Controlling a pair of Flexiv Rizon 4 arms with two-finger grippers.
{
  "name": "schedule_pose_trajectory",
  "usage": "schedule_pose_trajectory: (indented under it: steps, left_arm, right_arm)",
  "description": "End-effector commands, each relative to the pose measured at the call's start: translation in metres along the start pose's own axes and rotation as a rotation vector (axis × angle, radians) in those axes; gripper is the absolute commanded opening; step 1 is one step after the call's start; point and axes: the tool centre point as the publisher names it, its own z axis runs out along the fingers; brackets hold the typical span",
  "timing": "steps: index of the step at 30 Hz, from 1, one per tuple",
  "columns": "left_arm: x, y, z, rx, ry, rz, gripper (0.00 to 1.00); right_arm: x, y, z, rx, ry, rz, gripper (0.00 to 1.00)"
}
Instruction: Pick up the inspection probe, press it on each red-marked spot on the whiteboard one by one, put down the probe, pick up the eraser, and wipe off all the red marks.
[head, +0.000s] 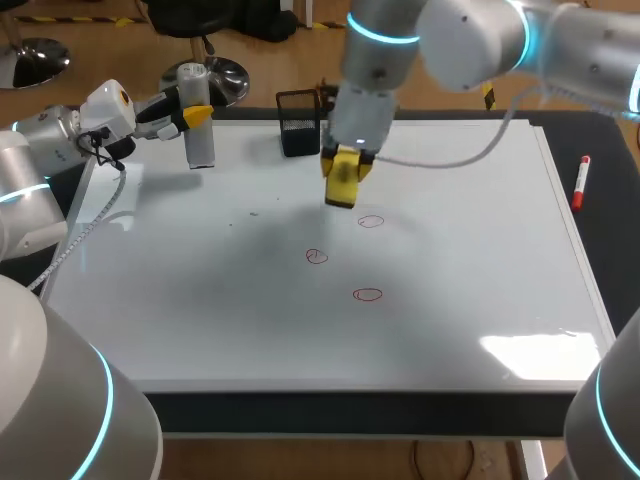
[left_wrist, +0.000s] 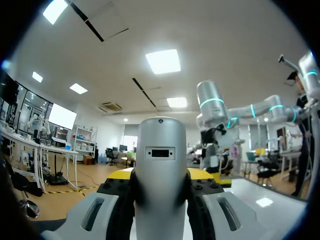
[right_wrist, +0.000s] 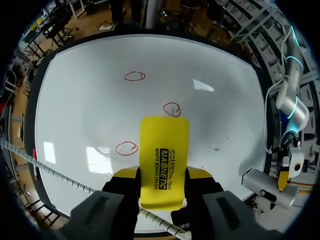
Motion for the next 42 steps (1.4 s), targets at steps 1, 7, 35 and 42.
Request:
schedule_pose_trajectory:
  steps: [1,7,35,42]
  left_arm:
    - [-0.001,0.000,0.000,0.003,0.003,0.000,0.00]
    - [-0.001,0.000,0.000,0.003,0.003,0.000,0.00]
    - [-0.001,0.000,0.000,0.003,0.003,0.000,0.00]
    - [-0.001,0.000,0.000,0.003,0.003,0.000,0.00]
  right_arm:
    - [-0.012,0.007,0.011,-0.027,0.018,-0.005,0.00]
    - [-0.013,0.015,0.014,-0.049,0.012,0.005,0.00]
    - [-0.026,0.036,0.044,-0.096,0.009,-0.016,0.00]
    - [-0.037,0.060,0.071,-0.129,0.043,-0.040,0.00]
